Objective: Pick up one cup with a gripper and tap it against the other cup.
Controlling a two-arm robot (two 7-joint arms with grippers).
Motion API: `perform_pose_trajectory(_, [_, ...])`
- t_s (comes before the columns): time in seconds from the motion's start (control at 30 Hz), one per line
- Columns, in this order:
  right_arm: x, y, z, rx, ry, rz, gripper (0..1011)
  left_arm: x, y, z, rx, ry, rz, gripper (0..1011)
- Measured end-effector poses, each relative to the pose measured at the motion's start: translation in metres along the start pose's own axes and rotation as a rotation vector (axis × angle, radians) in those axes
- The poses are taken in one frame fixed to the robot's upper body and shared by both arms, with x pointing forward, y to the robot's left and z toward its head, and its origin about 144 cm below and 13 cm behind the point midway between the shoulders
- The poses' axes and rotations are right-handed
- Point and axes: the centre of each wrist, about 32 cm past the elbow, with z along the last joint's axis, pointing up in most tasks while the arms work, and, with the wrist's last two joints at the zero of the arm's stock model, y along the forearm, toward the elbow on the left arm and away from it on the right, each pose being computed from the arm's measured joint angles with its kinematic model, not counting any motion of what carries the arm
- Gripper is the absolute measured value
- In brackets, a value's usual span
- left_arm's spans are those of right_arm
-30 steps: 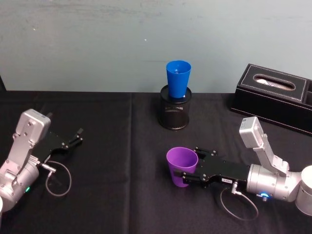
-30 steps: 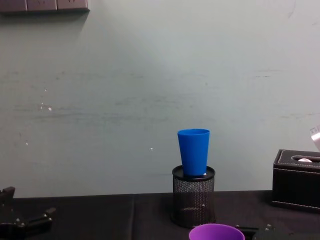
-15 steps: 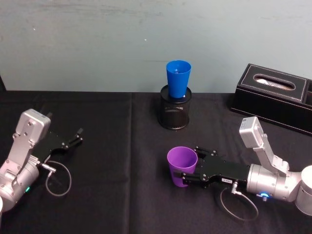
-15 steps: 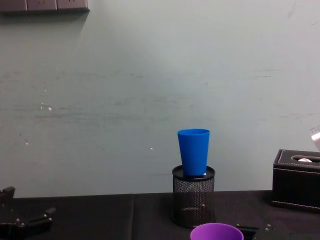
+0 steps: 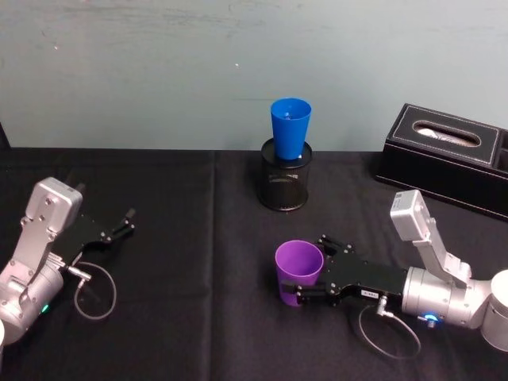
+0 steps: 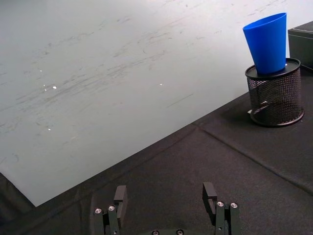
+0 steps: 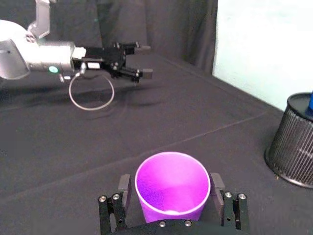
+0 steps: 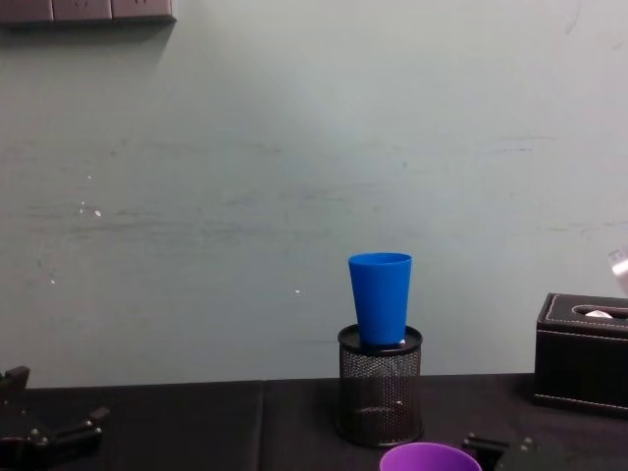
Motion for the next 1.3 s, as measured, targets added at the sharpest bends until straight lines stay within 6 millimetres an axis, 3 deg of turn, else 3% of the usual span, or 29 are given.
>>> perform_pose_trajectory(0.33, [-0.007,-0.008,0.008,0.22,-0.059,-0.024,1003,0.0,0.0,0.0,0.0,0.0,0.0,1011])
perform_pose_trajectory(0.53, [-0.015,-0.013,0.013,0.265,-0.094,-0.167,1003,0.0,0.0,0.0,0.0,0.0,0.0,1012])
perform_pose_trajectory(0.63, [-0.023,-0.016,0.014,0.234,-0.114,-0.361,1003,0.0,0.0,0.0,0.0,0.0,0.0,1012])
perform_pose_trajectory(0.87, [-0.03,-0.013,0.014,0.089,-0.103,-0.625,1003,0.0,0.0,0.0,0.0,0.0,0.0,1011])
perform_pose_trajectory(1.07, [-0.03,-0.008,0.013,-0.018,-0.088,-0.73,1003,0.0,0.0,0.0,0.0,0.0,0.0,1012])
perform_pose_trajectory(1.3, [-0.028,-0.008,0.012,-0.032,-0.071,-0.725,1003,0.0,0.0,0.0,0.0,0.0,0.0,1011])
